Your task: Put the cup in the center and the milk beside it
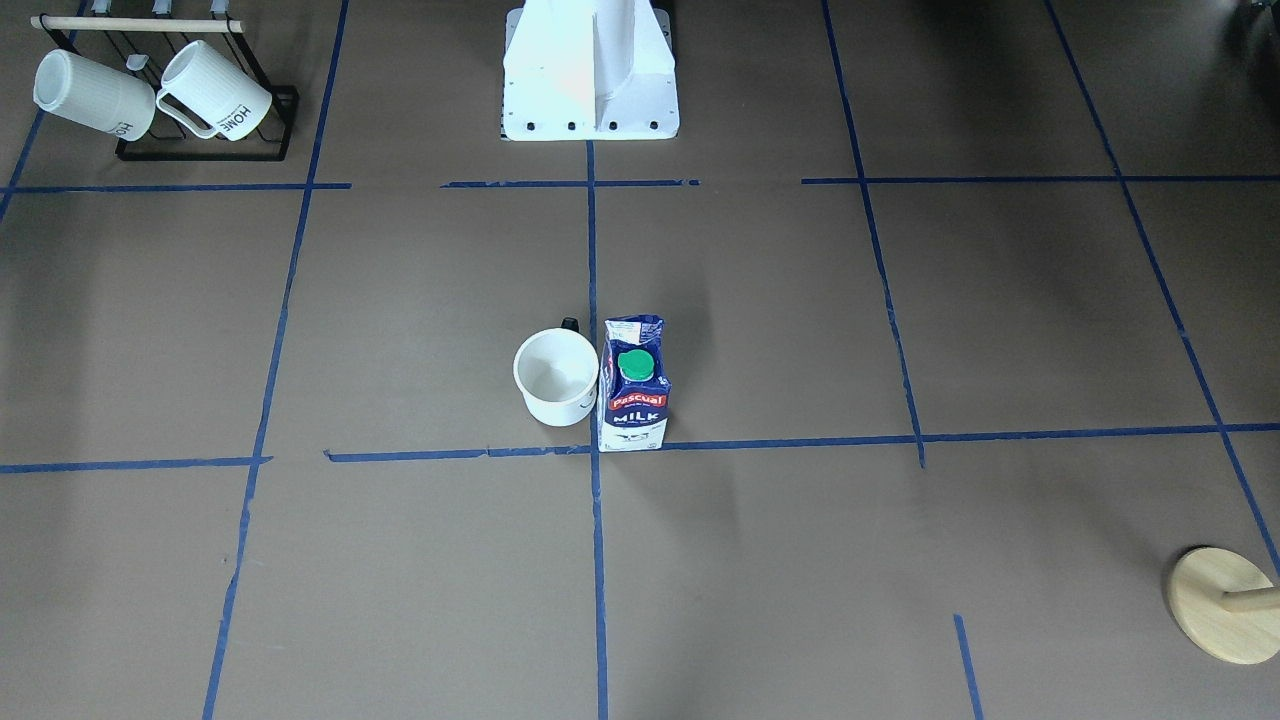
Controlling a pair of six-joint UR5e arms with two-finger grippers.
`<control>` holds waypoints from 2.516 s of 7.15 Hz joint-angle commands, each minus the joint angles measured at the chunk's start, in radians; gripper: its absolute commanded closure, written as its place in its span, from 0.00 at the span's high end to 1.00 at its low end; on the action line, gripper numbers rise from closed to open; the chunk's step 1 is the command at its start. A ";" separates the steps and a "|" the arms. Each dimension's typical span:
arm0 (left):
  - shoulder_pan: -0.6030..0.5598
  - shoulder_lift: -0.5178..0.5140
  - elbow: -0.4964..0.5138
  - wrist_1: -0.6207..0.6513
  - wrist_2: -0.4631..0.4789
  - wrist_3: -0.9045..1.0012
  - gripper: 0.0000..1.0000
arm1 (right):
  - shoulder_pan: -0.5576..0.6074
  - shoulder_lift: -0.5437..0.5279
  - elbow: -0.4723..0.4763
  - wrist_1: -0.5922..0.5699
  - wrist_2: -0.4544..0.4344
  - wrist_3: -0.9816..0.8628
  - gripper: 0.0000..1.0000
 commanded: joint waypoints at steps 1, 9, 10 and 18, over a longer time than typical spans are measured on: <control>0.001 0.009 0.001 -0.008 -0.003 -0.052 1.00 | -0.015 0.014 0.007 -0.004 -0.017 -0.003 1.00; 0.058 0.019 -0.026 -0.016 0.011 -0.252 1.00 | -0.029 -0.077 -0.096 0.201 -0.015 0.013 1.00; 0.059 0.101 -0.080 -0.024 0.016 -0.247 1.00 | -0.029 -0.083 -0.095 0.201 -0.012 0.014 1.00; 0.061 0.124 -0.085 -0.024 0.023 -0.232 1.00 | -0.020 -0.107 -0.087 0.210 -0.018 0.014 1.00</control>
